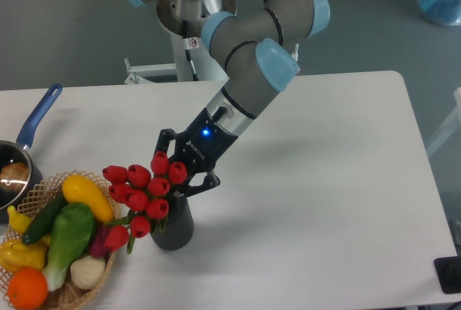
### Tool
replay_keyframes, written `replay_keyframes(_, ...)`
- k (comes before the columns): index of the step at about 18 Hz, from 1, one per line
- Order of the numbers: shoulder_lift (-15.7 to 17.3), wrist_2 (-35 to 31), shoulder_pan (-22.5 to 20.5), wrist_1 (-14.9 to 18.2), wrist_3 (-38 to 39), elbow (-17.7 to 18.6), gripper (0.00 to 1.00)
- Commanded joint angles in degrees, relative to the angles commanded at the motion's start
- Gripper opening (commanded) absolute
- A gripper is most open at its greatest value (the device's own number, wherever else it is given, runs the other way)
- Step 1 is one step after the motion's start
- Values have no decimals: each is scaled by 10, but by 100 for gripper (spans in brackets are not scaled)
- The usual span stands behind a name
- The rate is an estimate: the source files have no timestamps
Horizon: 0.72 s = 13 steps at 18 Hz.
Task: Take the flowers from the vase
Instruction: 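Close the gripper on the bunch of tulip stems, then lift the gripped tulips up and out of the black vase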
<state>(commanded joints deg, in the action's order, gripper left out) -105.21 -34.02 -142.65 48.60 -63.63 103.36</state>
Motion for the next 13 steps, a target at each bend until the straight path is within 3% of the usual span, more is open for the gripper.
replay_keyframes(13, 27, 56, -18, 1, 4, 8, 38)
